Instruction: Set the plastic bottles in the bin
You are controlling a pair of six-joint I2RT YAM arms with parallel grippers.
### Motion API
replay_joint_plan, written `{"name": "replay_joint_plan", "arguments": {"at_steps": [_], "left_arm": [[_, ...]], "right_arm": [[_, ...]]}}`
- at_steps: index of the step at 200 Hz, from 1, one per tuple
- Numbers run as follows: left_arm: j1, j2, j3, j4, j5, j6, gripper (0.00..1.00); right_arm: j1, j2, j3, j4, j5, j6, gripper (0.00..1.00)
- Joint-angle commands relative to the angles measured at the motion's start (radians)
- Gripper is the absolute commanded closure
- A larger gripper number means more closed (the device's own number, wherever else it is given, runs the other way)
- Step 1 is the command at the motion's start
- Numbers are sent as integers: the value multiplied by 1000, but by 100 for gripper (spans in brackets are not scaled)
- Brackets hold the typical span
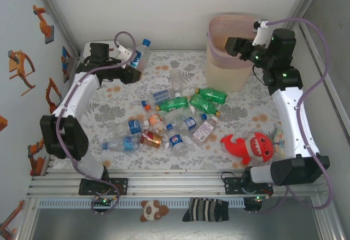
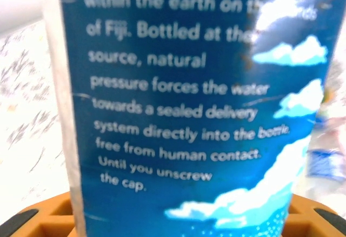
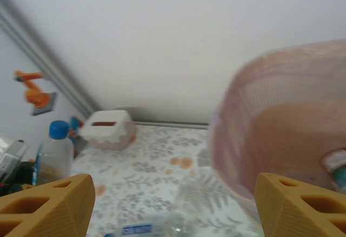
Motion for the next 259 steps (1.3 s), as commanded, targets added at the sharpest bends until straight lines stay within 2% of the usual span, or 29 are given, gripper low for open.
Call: {"name": "replay_joint_plan", "arguments": {"at_steps": [1, 40, 98, 171, 219, 259], "left_arm": [[-26, -92, -58, 238, 248, -137, 56], [-90, -193, -131, 522, 396, -317, 56], [-218, -260, -150, 771, 485, -501, 56], [-324, -290, -121, 788, 520, -512, 56], [-355, -288, -105, 783, 527, -509, 56], [-372, -291, -95, 779, 532, -507, 56]], "right_arm": [[17, -32, -30, 226, -197, 99, 23], [94, -35, -48, 369, -318, 130, 23], [261, -14, -19, 522, -441, 125, 18], [414, 59, 107, 430, -483, 14, 10], [458, 99, 158, 383, -496, -22, 10], [490, 125, 190, 355, -526, -46, 14]]}}
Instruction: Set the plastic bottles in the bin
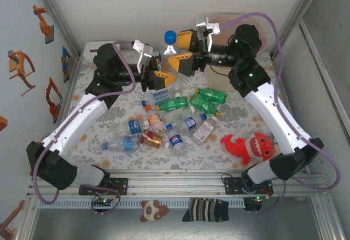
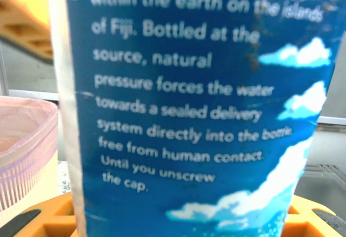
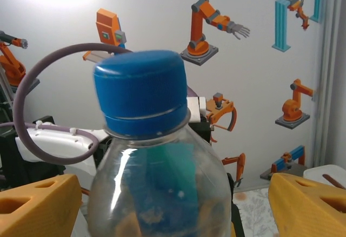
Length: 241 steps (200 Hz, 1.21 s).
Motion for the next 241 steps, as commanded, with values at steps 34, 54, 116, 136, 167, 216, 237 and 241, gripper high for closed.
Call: {"name": "replay_joint_plan", "arguments": {"at_steps": [34, 54, 116, 136, 167, 216, 237, 241], "left_arm": [[-14, -26, 38, 13, 29, -6, 56], [-14, -23, 37, 5, 28, -4, 56], [-16, -24, 46, -2, 25, 6, 52], [-16, -27, 42, -3, 19, 8, 47], [-15, -41, 35, -43, 0, 42, 43], [8, -91, 9, -148, -65, 126, 28], [37, -124, -24, -185, -110, 153, 25], [45, -131, -32, -188, -117, 154, 24]], "right_arm": [[37, 15, 64, -45, -45, -65, 22], [37, 12, 65, -49, -33, -68, 27], [37, 4, 67, -55, -3, -68, 36], [37, 2, 72, -65, 9, -68, 39], [37, -5, 80, -87, 48, -76, 44], [30, -22, 92, -147, 108, -119, 46], [13, -34, 90, -162, 167, -123, 48], [8, -36, 89, -164, 184, -122, 47]]}}
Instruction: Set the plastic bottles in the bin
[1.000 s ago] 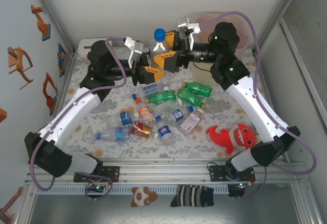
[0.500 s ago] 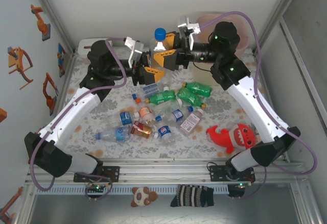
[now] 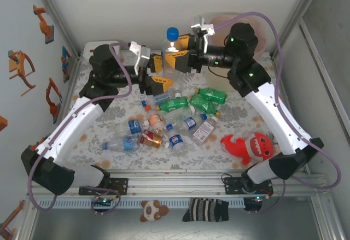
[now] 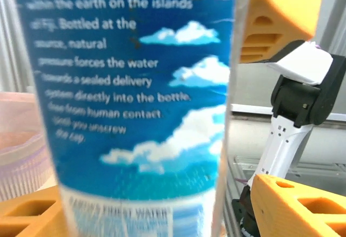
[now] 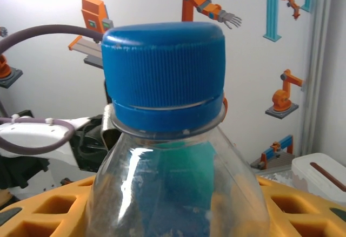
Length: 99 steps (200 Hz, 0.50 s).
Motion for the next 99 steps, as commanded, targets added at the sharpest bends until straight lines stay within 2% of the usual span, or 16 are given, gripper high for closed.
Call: {"name": "replay_joint_plan", "arguments": {"at_steps": [1, 48, 99], "left_arm": [[33, -66, -34, -52, -49, 65, 24], [80, -122, -100, -117, -149, 94, 23], [87, -140, -136, -123, -175, 93, 23]], "right_arm": [[-22, -37, 32, -18, 95, -30, 47], [-99, -50, 29, -38, 349, 28, 48], [-262, 17, 35, -54, 676, 308, 58]]}}
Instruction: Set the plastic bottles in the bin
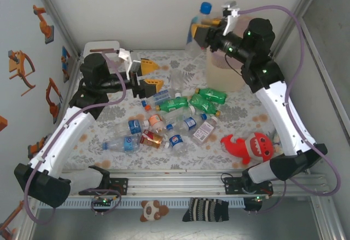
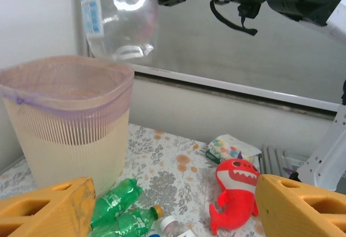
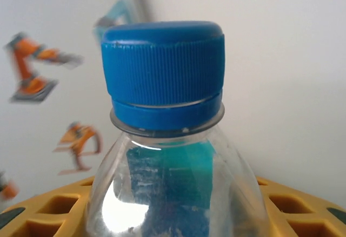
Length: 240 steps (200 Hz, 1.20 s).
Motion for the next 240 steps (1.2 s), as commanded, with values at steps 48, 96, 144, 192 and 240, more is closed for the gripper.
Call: {"name": "replay_joint_plan", "arguments": {"at_steps": [48, 96, 144, 192, 240], "left_arm": [[7, -44, -34, -9, -25, 24, 23], [8, -57, -59, -2, -34, 15, 23], [8, -53, -79, 13, -41, 0, 23], [11, -43, -94, 9, -48, 0, 24], [13, -40, -112, 12, -54, -7, 24]], "right_arm": [[-190, 138, 6, 61, 414, 421, 60], [-227, 334, 169, -86, 590, 757, 60], [-235, 538, 375, -253, 643, 959, 59], [-238, 669, 467, -271, 643, 1078, 59], [-239, 765, 520, -281, 659, 1160, 59]]}}
